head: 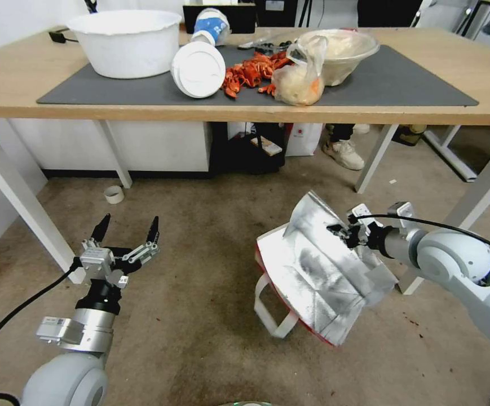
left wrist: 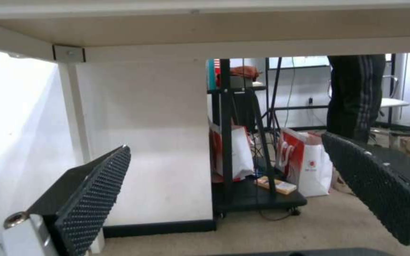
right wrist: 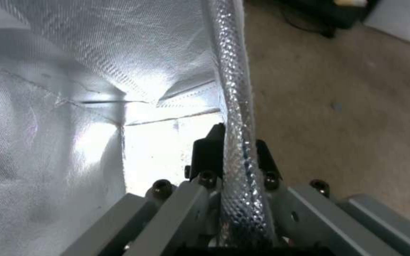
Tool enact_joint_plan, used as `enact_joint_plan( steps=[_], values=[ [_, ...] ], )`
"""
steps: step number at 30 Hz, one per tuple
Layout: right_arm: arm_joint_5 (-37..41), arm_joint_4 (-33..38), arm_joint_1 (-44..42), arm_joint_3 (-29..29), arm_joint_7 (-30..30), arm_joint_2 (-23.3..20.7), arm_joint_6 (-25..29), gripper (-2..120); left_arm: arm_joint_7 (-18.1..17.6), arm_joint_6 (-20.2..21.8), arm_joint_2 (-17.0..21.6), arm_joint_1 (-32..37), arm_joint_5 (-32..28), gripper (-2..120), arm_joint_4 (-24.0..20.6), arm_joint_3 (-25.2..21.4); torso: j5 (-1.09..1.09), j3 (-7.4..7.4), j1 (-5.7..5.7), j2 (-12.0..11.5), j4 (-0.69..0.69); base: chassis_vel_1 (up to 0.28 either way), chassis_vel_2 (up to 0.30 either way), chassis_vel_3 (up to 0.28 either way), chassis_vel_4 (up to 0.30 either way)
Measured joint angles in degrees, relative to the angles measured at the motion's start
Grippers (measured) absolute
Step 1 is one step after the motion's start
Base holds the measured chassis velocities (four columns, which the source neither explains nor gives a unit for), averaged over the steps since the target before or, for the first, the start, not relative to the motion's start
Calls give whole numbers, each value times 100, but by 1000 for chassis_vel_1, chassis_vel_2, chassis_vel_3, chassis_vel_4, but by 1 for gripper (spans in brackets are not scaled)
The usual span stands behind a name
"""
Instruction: Pick up the food delivery bag from the floor and place it on the table.
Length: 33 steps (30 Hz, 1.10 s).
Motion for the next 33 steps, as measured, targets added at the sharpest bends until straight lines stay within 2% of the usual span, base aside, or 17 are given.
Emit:
enact_joint_plan(
  steps=[3, 5, 6, 8, 11, 21, 33],
  values=[
    [-33, 207, 6, -42, -351, -164, 158, 0, 14, 0, 1, 13, 44, 100, -12, -21, -1, 0, 0, 0, 0, 0, 0, 0, 0],
    [-281, 247, 4, -58, -1097, -228, 475, 0, 12, -3, -17, 6, 49, 100, -13, -21, -1, 0, 0, 0, 0, 0, 0, 0, 0],
    [-281, 247, 4, -58, -1097, -228, 475, 0, 12, -3, -17, 6, 49, 100, -13, -21, -1, 0, 0, 0, 0, 0, 0, 0, 0],
    [-442, 310, -3, -119, -1706, -282, 746, 0, 11, -9, -41, -2, 57, 100, -12, -17, 0, 0, 0, 0, 0, 0, 0, 0, 0],
    [-591, 383, -3, -159, -2064, -357, 935, 0, 8, -18, -50, 1, 60, 100, -13, -17, 0, 0, 0, 0, 0, 0, 0, 0, 0],
    [-882, 528, 161, -215, -2678, -706, 1099, 0, -8, -35, -69, -11, 60, 100, -26, -23, 0, 0, 0, 0, 0, 0, 0, 0, 0],
    [-972, 657, 383, -460, -2886, -906, 1130, 0, -15, -41, -100, -18, 87, 100, -46, -23, 0, 0, 0, 0, 0, 0, 0, 0, 0]
  ],
)
